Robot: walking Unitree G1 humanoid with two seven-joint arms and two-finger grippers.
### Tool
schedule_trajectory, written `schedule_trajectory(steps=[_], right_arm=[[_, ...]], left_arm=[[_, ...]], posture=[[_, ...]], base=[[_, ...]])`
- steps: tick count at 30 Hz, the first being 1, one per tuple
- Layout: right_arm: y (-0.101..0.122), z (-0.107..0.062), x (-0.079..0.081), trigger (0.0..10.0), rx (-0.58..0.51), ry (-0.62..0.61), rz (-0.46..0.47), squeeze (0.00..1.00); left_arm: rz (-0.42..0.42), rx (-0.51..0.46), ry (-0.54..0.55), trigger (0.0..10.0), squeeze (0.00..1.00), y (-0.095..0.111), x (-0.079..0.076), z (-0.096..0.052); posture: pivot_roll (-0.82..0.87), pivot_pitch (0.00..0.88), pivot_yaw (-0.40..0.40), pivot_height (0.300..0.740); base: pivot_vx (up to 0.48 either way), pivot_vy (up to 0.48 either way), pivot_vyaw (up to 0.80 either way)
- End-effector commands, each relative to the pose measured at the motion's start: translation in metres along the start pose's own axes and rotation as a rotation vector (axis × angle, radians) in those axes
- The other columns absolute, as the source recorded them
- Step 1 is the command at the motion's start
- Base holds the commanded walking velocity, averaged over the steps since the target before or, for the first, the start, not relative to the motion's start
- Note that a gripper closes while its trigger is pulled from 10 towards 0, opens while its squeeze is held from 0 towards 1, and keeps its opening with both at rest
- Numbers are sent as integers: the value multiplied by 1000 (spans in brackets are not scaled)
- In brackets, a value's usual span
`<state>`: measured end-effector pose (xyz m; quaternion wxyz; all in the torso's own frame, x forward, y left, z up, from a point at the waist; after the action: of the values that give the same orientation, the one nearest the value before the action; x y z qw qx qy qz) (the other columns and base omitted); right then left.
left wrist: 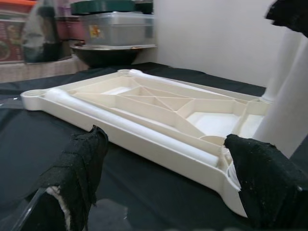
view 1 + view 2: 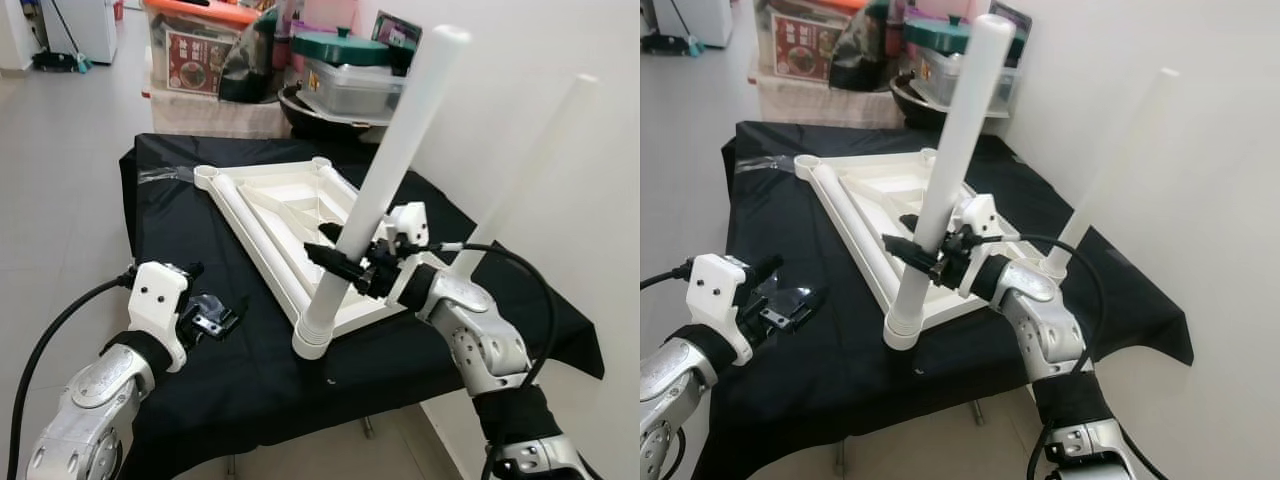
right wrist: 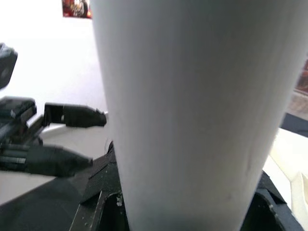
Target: Building children table
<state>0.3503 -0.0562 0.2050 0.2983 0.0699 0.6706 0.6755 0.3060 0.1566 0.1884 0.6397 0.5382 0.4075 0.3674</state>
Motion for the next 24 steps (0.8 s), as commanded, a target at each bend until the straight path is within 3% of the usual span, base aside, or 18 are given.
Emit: schedule_trajectory(steps=[1, 8, 15, 17, 18, 19, 22, 24], right_arm=[[-39, -4, 20, 0, 134, 62, 79, 0], [-45, -6, 18, 0, 156, 54, 75, 0], [-56, -6, 14, 0, 199, -2, 149, 0], [-66, -4, 2, 0, 269, -96, 197, 0], [-77, -6, -10, 0, 335, -209, 231, 0], [-77, -6, -10, 0, 335, -209, 231, 0], [-106, -28, -43, 0, 507, -614, 335, 0], [-117, -47, -50, 0, 553, -796, 375, 0]], left_arm=[[-15, 22, 2, 10000, 0, -7, 1, 0], [-24, 25, 3, 10000, 0, -8, 1, 0], [-33, 29, 5, 10000, 0, -10, 0, 0], [-34, 28, 7, 10000, 0, -10, 1, 0], [-34, 28, 8, 10000, 0, -10, 1, 0], [-34, 28, 8, 10000, 0, -10, 1, 0], [-34, 27, 15, 10000, 0, -11, 1, 0], [-32, 28, 21, 10000, 0, -11, 2, 0]], posture=[[153, 0, -179, 740], [152, 0, -182, 740], [152, 0, -184, 740], [150, 0, -186, 740], [149, 0, -189, 740], [149, 0, -189, 740], [150, 0, -193, 740], [155, 0, -193, 740]], base=[[0, 0, 0], [0, 0, 0], [0, 0, 0], [0, 0, 0], [0, 0, 0], [0, 0, 0], [0, 0, 0], [0, 0, 0]])
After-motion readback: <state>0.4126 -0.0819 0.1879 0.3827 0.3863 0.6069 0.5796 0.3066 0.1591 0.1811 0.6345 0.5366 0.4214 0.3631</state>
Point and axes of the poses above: a point about 5 cm out from each wrist's last joint towards the gripper, its own z axis pointing out of the wrist towards the gripper, its own y axis along the axis of the wrist's last joint, x = y × z, the point moved 6 cm from there along z, pointing out of the wrist towards the gripper, and after that the axes turned 14 degrees about -z, right-handed, at the moved point
